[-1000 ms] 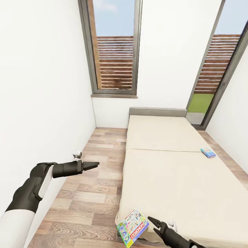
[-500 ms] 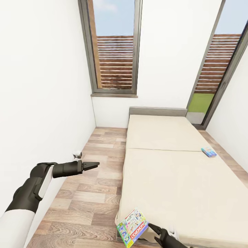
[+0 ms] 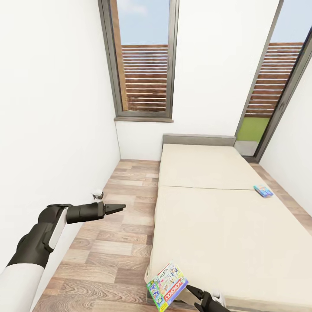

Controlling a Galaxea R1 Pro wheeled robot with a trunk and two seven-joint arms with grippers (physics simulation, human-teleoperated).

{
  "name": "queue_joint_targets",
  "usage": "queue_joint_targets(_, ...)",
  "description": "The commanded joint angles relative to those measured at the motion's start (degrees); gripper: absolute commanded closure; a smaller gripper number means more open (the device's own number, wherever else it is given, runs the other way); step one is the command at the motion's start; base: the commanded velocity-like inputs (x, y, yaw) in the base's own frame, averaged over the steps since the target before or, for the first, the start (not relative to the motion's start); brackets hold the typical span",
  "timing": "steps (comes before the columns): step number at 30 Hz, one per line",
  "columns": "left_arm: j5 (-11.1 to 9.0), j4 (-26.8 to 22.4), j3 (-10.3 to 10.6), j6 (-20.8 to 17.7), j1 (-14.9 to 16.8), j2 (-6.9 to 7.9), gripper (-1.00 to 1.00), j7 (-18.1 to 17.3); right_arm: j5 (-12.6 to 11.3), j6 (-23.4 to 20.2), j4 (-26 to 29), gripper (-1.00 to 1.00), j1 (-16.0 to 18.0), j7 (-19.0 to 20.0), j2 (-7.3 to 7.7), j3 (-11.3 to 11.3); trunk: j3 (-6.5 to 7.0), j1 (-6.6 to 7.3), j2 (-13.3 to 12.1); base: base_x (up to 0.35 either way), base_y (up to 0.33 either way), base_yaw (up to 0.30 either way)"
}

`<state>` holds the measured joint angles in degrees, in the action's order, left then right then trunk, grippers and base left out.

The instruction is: Put all the toys in the child's room - the three board games (two on the bed and one on the table), the two jigsaw puzzles on the table, and the tennis ball on the table - inside the toy box on the table in the child's room.

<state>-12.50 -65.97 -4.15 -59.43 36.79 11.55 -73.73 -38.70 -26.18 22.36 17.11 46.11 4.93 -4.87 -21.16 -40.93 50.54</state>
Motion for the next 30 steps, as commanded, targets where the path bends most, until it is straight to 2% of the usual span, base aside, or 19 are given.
queue_joint_targets(1,-0.06,-0.01,0.0,-0.42,0.04,0.0,-1.0,-0.09,-0.3,-0.45,-0.03,-1.0,0.03,0.08,-0.01,-0.15,-0.07,-0.01,0.05,0.0,0.0,0.0)
queue_joint_targets(6,0.13,0.0,0.0,-0.42,0.04,-0.02,-1.0,-0.09,-0.32,-0.45,-0.05,-1.0,0.03,0.11,0.02,-0.15,-0.07,-0.01,0.05,0.0,0.0,0.0)
queue_joint_targets(26,0.37,-0.03,-0.07,-0.42,0.04,-0.03,-1.0,-0.09,-0.41,-0.34,0.24,-1.0,0.03,0.55,0.04,-0.27,-3.58,-4.4,8.07,0.0,0.0,0.0)
queue_joint_targets(30,0.34,-0.04,-0.07,-0.42,0.04,0.0,-1.0,-0.09,-0.41,0.05,0.33,-1.0,0.03,0.61,0.01,-0.25,-3.34,-4.4,8.07,0.0,0.0,0.0)
